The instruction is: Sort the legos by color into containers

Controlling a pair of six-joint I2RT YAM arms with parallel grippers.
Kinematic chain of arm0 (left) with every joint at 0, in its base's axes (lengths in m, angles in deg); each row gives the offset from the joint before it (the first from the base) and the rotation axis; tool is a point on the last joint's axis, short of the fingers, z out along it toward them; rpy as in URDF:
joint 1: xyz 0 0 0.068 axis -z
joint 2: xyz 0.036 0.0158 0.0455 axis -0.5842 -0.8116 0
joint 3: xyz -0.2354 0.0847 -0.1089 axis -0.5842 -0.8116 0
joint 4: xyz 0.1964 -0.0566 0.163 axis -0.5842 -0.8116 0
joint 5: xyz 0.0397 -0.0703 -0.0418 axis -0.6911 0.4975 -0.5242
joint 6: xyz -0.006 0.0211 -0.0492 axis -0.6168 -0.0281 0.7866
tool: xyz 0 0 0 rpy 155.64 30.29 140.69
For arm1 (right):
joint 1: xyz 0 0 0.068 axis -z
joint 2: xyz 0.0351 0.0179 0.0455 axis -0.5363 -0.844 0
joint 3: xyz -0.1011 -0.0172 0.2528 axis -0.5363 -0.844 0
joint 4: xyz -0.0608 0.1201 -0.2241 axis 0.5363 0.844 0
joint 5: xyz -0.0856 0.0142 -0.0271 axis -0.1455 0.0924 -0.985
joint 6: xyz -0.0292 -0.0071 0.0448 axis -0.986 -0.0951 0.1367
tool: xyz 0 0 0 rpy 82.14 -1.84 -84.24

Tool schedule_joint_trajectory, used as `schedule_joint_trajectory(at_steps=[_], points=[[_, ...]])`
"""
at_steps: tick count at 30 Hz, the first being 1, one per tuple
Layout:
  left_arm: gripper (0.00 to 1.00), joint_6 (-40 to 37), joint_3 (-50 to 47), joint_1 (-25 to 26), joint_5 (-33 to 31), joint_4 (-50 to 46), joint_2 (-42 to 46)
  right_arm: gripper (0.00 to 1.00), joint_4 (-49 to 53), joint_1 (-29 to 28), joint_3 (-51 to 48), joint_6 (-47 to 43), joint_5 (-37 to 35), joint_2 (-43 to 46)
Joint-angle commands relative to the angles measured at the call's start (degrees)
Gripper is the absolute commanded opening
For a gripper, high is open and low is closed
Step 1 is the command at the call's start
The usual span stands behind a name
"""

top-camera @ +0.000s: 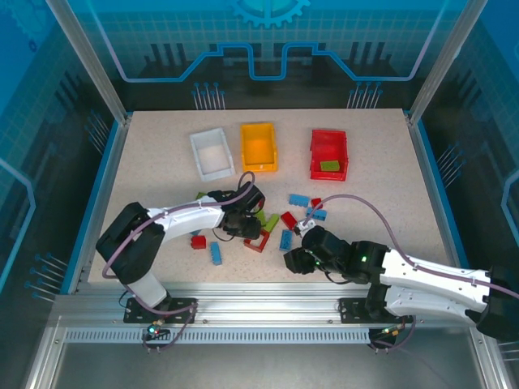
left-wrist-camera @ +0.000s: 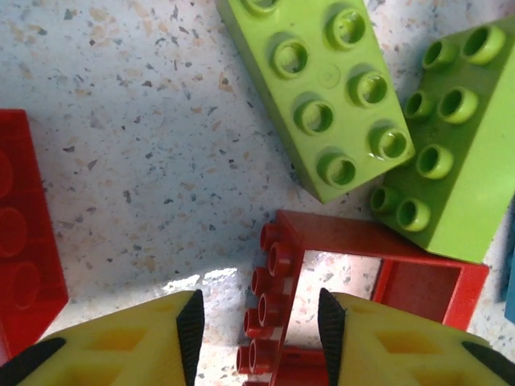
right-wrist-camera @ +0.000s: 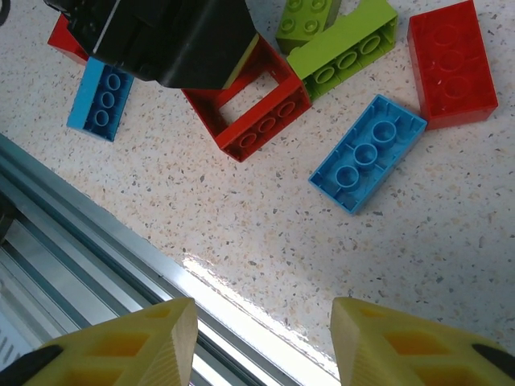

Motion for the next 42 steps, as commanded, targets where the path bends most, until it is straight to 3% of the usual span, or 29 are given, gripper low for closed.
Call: schedule_joint_trajectory(at_steps=[1, 8, 12, 15, 21, 26, 32, 38, 42], points=[[0.36, -1.4, -0.8, 0.3, 1.1, 0.9, -1.5, 0.48, -1.6, -0.7, 0.8, 1.2, -1.6, 0.0], [0.19, -1.9, -0.2, 0.8, -2.5, 0.0, -2.1, 0.47, -1.3, -0.7, 2.1, 1.1, -2.9, 0.0], [0.00, -1.8, 1.3, 1.3, -6.6, -3.3, 0.6, 0.46, -2.4, -0.7, 3.4, 0.4, -3.2, -1.1], [0.00, -1.0, 4.3, 0.6, -11.5, -7.9, 4.1, 0.46, -2.9, -0.7, 6.4, -1.6, -4.4, -2.9], [0.00, -2.0, 13.7, -8.7, -14.6, -13.7, 6.1, 0.51, -7.6, -0.1, 13.6, -7.0, -13.4, -7.0], [0.00, -3.0, 24.9, -18.8, -14.6, -15.2, -1.3, 0.53, -19.3, 5.2, 17.6, -10.9, -12.5, -13.7], [0.00, -2.3, 38.9, -27.8, -15.0, -15.9, -14.8, 0.52, -16.7, 9.5, 26.8, -11.2, -10.0, -22.5], [0.00, -4.2, 54.8, -29.4, -19.0, -22.7, -28.9, 0.52, -15.5, 11.5, 26.7, -9.1, -7.4, -23.9], [0.00, -4.4, 59.7, -29.9, -18.8, -24.6, -33.6, 0.52, -15.1, 12.1, 24.9, -8.2, -7.1, -22.9]])
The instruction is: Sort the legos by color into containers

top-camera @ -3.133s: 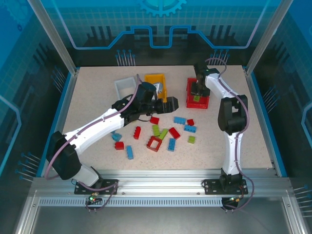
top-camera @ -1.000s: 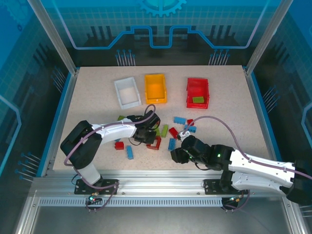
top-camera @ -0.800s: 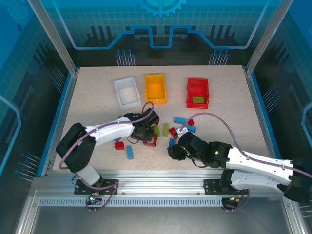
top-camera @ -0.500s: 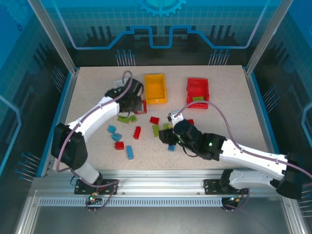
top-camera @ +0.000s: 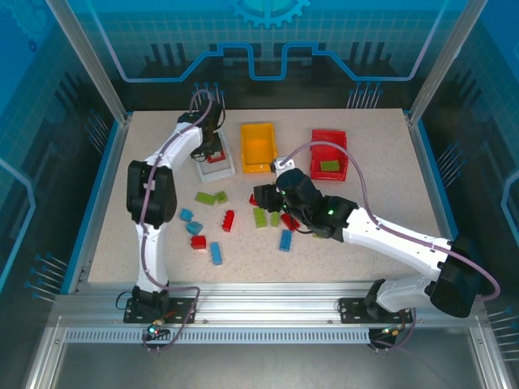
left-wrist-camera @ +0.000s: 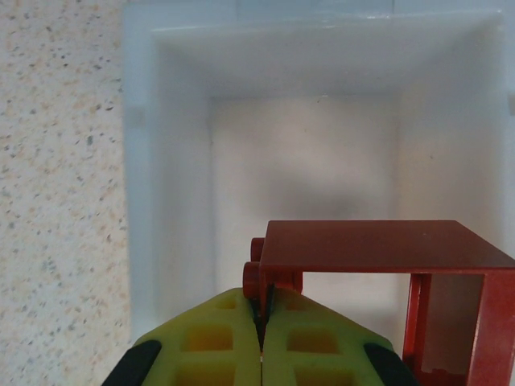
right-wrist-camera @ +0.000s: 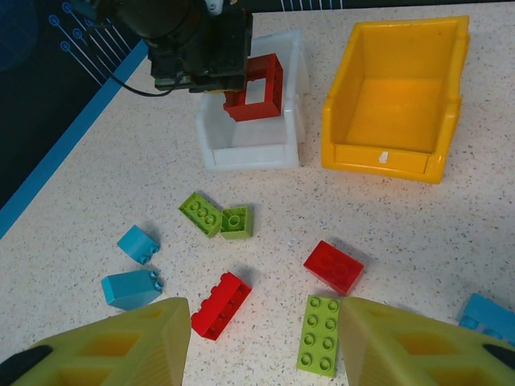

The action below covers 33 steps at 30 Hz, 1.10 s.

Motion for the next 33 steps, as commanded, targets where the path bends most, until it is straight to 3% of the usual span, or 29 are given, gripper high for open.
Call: schedule_joint_trajectory(at_steps=[1, 5, 7, 18, 24, 29, 33], points=[[0.05, -1.4, 4.4, -0.1, -1.5, -5.5, -1.8, 0.52, 0.7, 1.0, -1.3, 1.4, 1.1, 0.9], [0.36, -1.3, 3.8, 0.0, -1.0, -5.6, 0.6, 0.53, 2.7, 1.6, -2.5, 1.6, 0.3, 2.4], [0.41, -1.0, 3.5, 0.1, -0.6, -6.1, 2.6, 0.53, 4.3, 2.3, -2.8, 1.7, -0.3, 3.1], [0.48, 0.4, -0.3, 3.9, 6.4, -4.4, 19.9, 0.54, 16.7, 9.1, -3.2, -2.0, -2.7, 9.3], [0.49, 4.0, -17.4, 11.8, 10.0, -0.7, 37.9, 0.54, 20.1, 9.6, -2.9, -4.6, -0.4, 7.0], [0.49, 14.2, -39.8, 18.1, 17.4, 6.3, 53.2, 0.53, 21.7, 11.2, 1.3, -4.7, 1.8, -4.0], [0.50, 21.3, -53.7, 23.8, 22.4, 15.1, 60.9, 0.59, 24.4, 15.8, 7.4, -12.2, 5.0, -14.7]])
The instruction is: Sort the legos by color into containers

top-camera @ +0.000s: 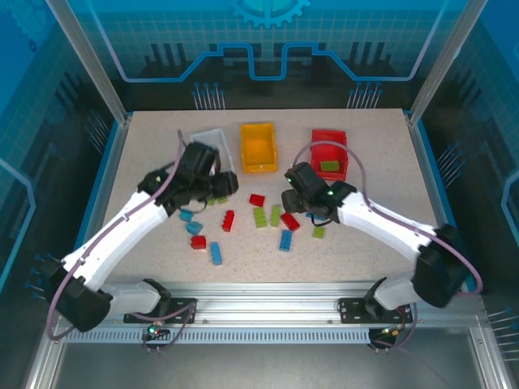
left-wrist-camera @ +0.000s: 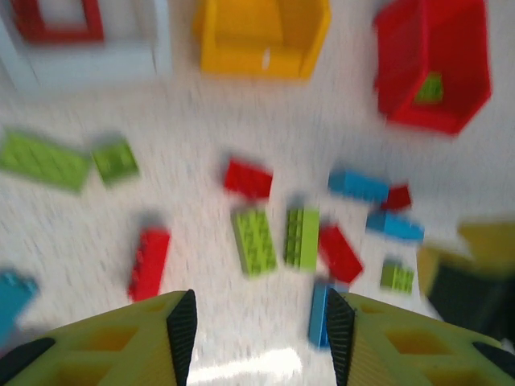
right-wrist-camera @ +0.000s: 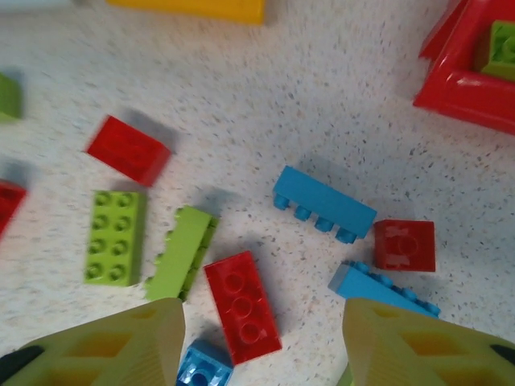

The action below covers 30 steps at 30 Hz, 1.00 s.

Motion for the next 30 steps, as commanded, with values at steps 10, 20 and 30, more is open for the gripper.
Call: schedule_joint_trajectory(at_steps=[10, 20, 30], points=[[0.50, 14.7, -17.4, 12.6, 5.1, 13.2, 8.6, 0.69, 13.3, 6.6, 16.5, -22.1, 0.0, -22.8], [0.50, 14.2, -16.8, 12.6, 4.2, 12.5, 9.1, 0.53, 15.6, 8.8, 21.9, -24.4, 2.4, -31.0], [0.50, 12.9, -15.1, 12.7, 3.4, 11.8, 8.7, 0.39, 14.3, 9.8, 22.2, -23.3, 5.6, -32.0]])
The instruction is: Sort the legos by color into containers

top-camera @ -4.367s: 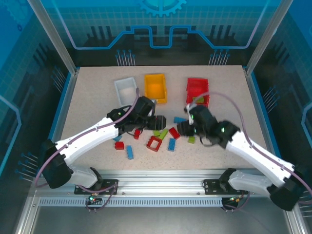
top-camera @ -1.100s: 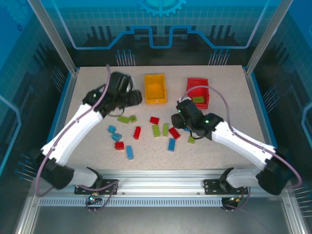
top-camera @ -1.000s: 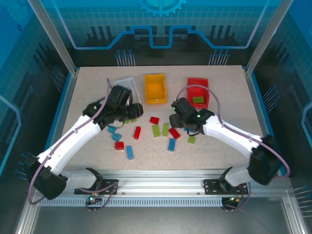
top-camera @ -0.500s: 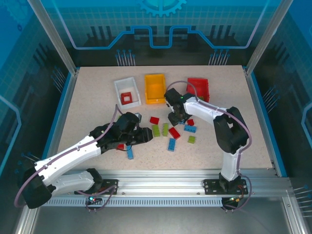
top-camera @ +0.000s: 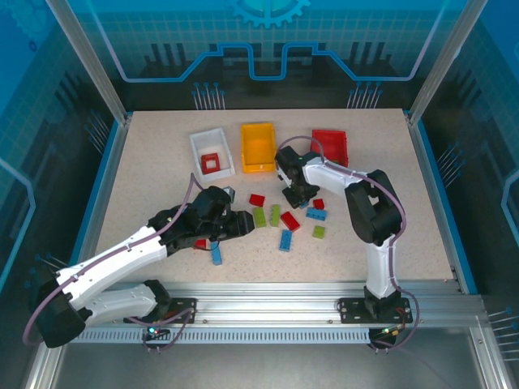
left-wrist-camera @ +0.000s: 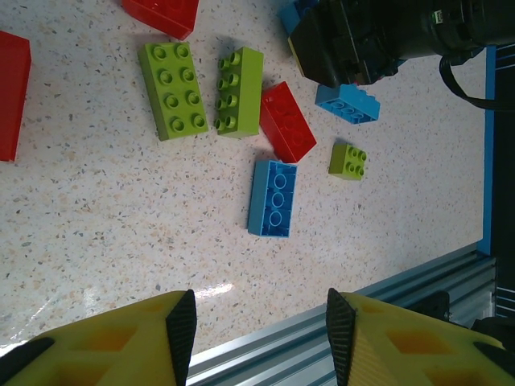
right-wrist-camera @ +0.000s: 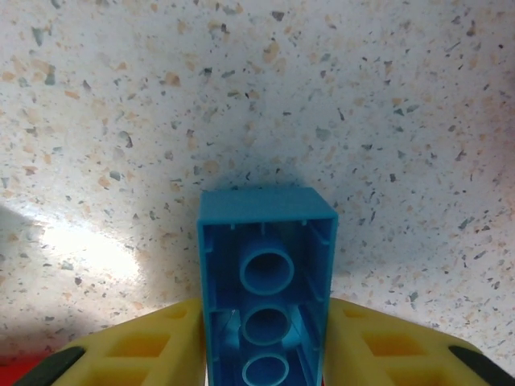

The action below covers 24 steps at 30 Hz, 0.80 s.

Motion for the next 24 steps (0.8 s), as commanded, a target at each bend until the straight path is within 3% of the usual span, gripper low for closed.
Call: schedule_joint_trajectory(at_steps=[1, 3, 6, 13, 17, 20, 24], points=[[0.50, -0.8, 1.6, 0.4, -0.8, 0.1, 0.3, 0.41, 1.3, 1.1, 2.1, 0.4, 2.2, -1.1], [0.50, -0.8, 1.6, 0.4, -0.7, 0.2, 0.1, 0.47, 1.6, 1.2, 2.7, 0.5, 1.6, -1.8], [0.50, -0.9, 1.8, 0.3, -0.6, 0.2, 0.1, 0.48, 1.5, 1.8, 2.9, 0.6, 2.4, -2.4], [0.50, -1.7, 3.0, 0.3, -1.6, -1.1, 0.1, 0.35, 0.9, 2.4, 3.3, 1.3, 4.5, -2.6], [0.51, -3.8, 6.4, -0.2, -5.8, -5.1, 0.9, 0.30, -0.8, 0.8, 3.0, 3.2, 4.4, 2.3], [0.52, -6.2, 10.2, -3.2, -6.7, -7.0, 0.8, 0.29, -2.1, -1.1, 5.9, 6.2, 4.9, 4.6], [0.52, -8.3, 14.7, -10.3, -4.1, -7.2, -1.8, 0.30, -2.8, -1.9, 14.7, 11.2, 6.8, 1.1]])
